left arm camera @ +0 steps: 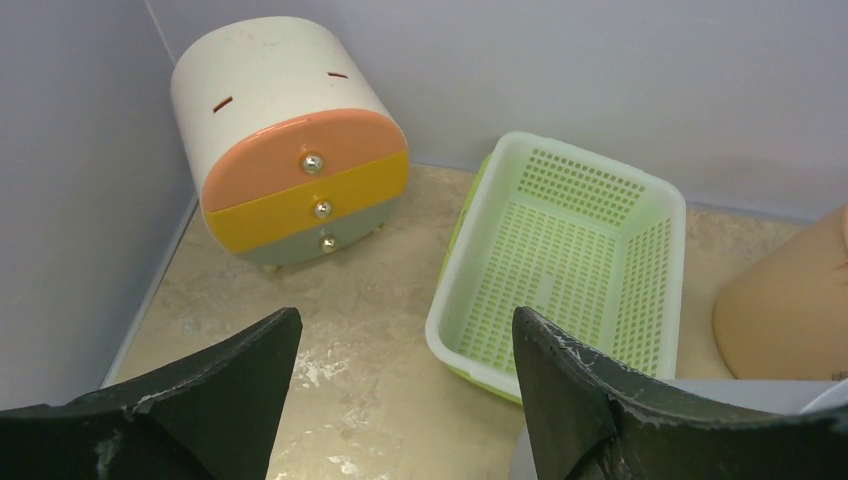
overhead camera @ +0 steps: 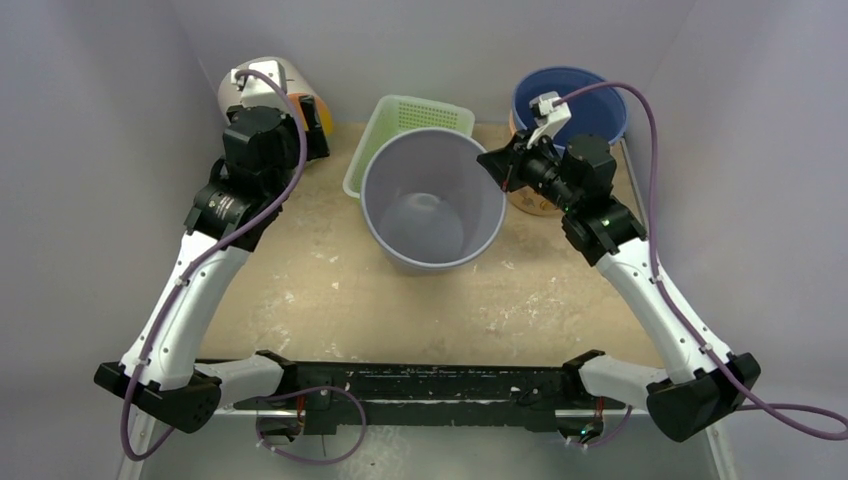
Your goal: Turn the large container upside down
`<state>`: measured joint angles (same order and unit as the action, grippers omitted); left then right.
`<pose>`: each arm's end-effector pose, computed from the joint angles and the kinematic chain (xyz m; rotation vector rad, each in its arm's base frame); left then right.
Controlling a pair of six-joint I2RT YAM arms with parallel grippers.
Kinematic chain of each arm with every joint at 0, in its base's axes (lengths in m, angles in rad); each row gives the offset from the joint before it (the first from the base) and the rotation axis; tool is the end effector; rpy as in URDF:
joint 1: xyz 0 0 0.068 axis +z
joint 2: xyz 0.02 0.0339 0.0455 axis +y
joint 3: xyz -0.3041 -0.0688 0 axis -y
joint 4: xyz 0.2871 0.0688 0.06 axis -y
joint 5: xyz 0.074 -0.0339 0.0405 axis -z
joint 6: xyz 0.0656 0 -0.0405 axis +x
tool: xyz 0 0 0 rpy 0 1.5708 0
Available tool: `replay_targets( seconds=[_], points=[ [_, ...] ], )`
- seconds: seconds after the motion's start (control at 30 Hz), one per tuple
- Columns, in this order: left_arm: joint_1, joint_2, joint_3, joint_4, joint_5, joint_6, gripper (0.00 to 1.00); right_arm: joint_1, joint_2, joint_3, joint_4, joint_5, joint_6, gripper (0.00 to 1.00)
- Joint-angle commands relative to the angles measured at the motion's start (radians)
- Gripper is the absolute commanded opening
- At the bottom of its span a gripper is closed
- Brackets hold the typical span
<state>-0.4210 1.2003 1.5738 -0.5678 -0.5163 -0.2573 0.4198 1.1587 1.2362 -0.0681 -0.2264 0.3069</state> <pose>0.2723 -0.0865 0.5323 -0.2289 1.7246 -0.0418 0.2841 0.1429 0.4755 -0.2737 1.5875 0.7442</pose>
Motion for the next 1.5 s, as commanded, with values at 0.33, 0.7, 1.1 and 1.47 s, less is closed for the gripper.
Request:
replay_targets(
  seconds=[0.33,0.7,1.1,1.47],
  points=[
    [0.001,-0.023,-0.036,0.044,0.035,0.023,0.73,0.053,-0.101,0.015,-0.141,-0.06,0.0,0.0],
    [0.0,-0.024,-0.052,0.033,0.038,0.025,0.72,0.069,-0.056,-0.155,-0.082,-0.011,0.027,0.0],
    [-0.064,-0.028,-0.04,0.085,0.39,0.024,0.58,0.072,-0.062,-0.136,-0.025,0.174,0.001,0.96],
    [-0.331,-0.008,-0.144,0.253,0.674,-0.017,0.54,-0.008,0.041,0.013,-0.014,0.497,0.052,1.0]
  ],
)
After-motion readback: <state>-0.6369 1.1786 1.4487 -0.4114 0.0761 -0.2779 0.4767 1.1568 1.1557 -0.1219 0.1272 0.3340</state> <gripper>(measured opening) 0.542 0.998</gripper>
